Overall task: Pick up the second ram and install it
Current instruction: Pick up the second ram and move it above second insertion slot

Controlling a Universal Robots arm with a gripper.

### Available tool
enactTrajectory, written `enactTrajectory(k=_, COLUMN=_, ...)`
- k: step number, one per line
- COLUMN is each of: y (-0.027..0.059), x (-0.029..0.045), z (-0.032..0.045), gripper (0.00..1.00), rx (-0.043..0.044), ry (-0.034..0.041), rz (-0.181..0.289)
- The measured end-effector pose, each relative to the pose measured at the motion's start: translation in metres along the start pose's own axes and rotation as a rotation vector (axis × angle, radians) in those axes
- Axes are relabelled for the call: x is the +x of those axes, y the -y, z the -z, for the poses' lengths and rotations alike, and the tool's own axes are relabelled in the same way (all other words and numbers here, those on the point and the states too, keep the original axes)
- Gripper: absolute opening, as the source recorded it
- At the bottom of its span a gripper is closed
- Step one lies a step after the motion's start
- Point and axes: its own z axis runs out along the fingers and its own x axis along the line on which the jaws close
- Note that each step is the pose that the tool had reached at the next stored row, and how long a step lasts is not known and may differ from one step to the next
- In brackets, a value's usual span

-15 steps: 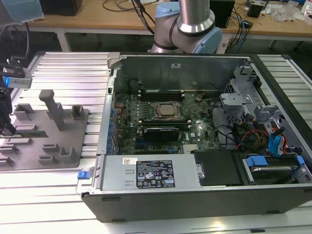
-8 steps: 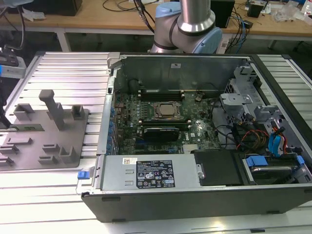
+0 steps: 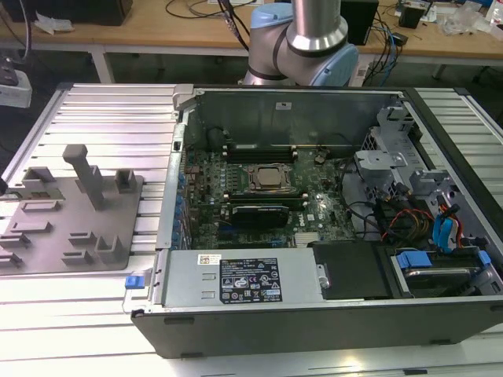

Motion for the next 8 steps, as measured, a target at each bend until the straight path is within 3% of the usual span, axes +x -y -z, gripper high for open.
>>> enactTrajectory(k=8, y=-0.0016, x=-0.0023, z=0.0369, gripper=0.09, rx=0.0000, ry=0.0005, rz=0.000)
